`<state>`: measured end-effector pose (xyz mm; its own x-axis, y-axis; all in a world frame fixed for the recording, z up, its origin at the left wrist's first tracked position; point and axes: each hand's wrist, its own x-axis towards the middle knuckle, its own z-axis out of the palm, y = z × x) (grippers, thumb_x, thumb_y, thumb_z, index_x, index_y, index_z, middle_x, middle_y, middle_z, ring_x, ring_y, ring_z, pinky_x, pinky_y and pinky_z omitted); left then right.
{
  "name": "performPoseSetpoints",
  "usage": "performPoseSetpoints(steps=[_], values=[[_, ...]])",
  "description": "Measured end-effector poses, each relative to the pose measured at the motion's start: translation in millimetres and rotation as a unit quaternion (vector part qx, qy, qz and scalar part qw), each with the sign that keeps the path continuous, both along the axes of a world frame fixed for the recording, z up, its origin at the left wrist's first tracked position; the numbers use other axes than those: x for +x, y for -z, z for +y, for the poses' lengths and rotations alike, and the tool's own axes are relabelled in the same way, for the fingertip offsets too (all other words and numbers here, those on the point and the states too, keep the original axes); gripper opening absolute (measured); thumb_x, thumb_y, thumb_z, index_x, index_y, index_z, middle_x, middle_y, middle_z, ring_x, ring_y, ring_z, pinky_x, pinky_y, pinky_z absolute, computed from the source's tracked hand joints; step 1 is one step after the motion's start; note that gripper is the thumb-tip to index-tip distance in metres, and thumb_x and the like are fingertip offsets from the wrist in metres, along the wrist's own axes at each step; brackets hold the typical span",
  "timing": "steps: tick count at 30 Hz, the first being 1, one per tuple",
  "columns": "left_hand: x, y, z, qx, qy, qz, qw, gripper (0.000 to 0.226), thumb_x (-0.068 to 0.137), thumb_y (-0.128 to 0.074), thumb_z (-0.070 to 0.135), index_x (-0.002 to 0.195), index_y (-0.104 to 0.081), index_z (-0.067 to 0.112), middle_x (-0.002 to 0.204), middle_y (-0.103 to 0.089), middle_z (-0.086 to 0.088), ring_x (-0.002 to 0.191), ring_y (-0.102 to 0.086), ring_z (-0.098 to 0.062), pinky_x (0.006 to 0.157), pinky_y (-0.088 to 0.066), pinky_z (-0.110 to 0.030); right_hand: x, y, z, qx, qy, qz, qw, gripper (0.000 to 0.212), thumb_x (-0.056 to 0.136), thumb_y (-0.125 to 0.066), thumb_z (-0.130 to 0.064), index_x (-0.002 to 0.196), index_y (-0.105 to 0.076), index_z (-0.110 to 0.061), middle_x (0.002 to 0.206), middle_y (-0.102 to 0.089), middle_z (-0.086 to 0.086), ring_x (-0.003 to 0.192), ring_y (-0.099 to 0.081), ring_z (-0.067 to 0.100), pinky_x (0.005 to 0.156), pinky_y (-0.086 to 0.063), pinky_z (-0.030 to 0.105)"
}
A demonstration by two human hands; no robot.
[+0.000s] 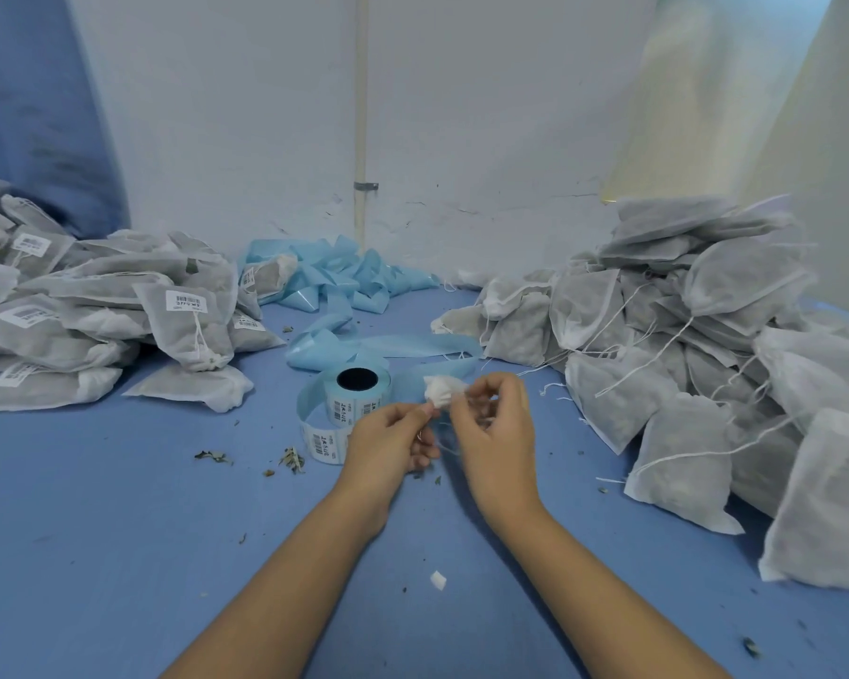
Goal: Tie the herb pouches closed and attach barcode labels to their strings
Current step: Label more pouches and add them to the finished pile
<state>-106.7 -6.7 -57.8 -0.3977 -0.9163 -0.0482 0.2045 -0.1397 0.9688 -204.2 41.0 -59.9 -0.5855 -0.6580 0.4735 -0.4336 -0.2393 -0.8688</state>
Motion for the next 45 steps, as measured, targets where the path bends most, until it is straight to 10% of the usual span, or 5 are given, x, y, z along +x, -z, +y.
performPoseSetpoints(steps=[16,22,45], values=[[4.0,3.8,0.4,-0.067,0.083,-0.029,0.994,0.044,0.087,-0.039,-0.007,0.117,-0.059,0.018,0.047,-0.046,-0.002,0.040,-0.046,-0.015,0.042,-0.035,-0.023,-4.3,-8.6,0.3,0.078,-0.161,-0.285,0.942,0.012,0.087,-0.062,-0.005,0.082,-0.069,0.003,0.067,-0.065,0.008,0.053,-0.060,0.010,0.051,-0.045,0.014],[5.6,5.5,-2.5,-0.064,0.107,-0.010,0.992,0.040,0.088,-0.039,-0.007,0.107,-0.061,0.020,0.044,-0.043,-0.002,0.040,-0.043,-0.018,0.042,-0.033,-0.024,-15.4,-11.9,-1.7,0.141,-0.208,-0.277,0.927,0.015,0.089,-0.059,-0.011,0.083,-0.072,-0.011,0.076,-0.072,0.001,0.073,-0.066,0.010,0.080,-0.046,0.024],[-1.5,2.1,6.9,-0.088,0.094,-0.115,0.985,0.042,0.089,-0.039,-0.005,0.120,-0.055,0.017,0.048,-0.042,0.000,0.041,-0.040,-0.012,0.044,-0.036,-0.021,-35.4,-11.4,-0.6,0.097,-0.291,-0.435,0.847,0.015,0.091,-0.049,-0.008,0.085,-0.062,-0.008,0.081,-0.073,0.008,0.078,-0.070,0.018,0.071,-0.055,0.023]])
